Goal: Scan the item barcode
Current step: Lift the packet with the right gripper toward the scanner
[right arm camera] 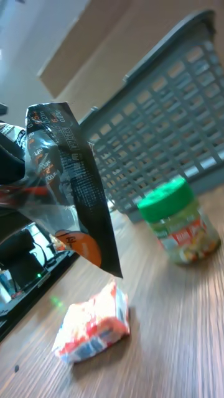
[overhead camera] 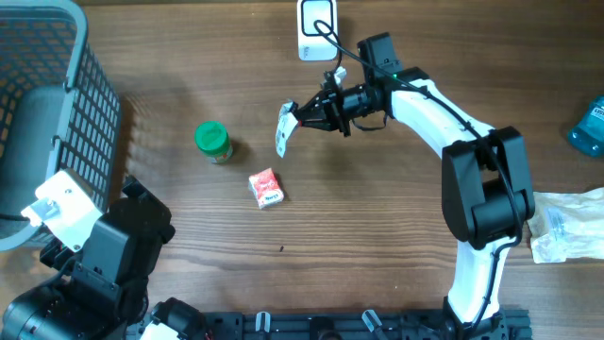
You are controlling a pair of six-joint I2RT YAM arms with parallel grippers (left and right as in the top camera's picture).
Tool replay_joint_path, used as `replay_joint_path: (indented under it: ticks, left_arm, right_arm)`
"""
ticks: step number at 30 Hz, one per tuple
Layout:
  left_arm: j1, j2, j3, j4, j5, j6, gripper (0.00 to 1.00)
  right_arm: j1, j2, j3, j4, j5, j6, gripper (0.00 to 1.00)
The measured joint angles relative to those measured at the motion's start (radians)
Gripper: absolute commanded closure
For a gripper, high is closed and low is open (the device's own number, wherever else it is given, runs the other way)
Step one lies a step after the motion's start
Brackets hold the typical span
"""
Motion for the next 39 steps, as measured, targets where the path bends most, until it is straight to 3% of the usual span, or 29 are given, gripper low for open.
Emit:
replay_joint_path:
  ticks: [2,8,14,18,23,39]
  left_arm:
    - [0.000,0.000,0.000,0.000,0.000,0.000,0.00]
    - [0.000,0.000,0.000,0.000,0.000,0.000,0.00]
    - [0.000,0.000,0.000,-0.001,0.000,0.000,0.00]
    - [0.000,0.000,0.000,-0.001,0.000,0.000,0.00]
    - [0.000,0.000,0.000,0.000,0.000,0.000,0.00]
    - [0.000,0.000,0.000,0.000,0.000,0.000,0.00]
  right_arm:
    - [0.000,0.000,-0.001,0.080,-0.065,-0.002,0.92]
    - [-0.018,0.000,0.002,0.591,-0.274,0.085,0.92]
    - [-0.059,0.000,0.003,1.107,-0.308,0.484,0.93]
    - [-0.083,-0.003,0.005,1.538,-0.306,0.877,0.91]
    - [-0.100,-0.010,0.005,1.474,-0.297,1.047,0.91]
    - [-0.105,-0.010,0.005,1.456,-0.304,1.098,0.93]
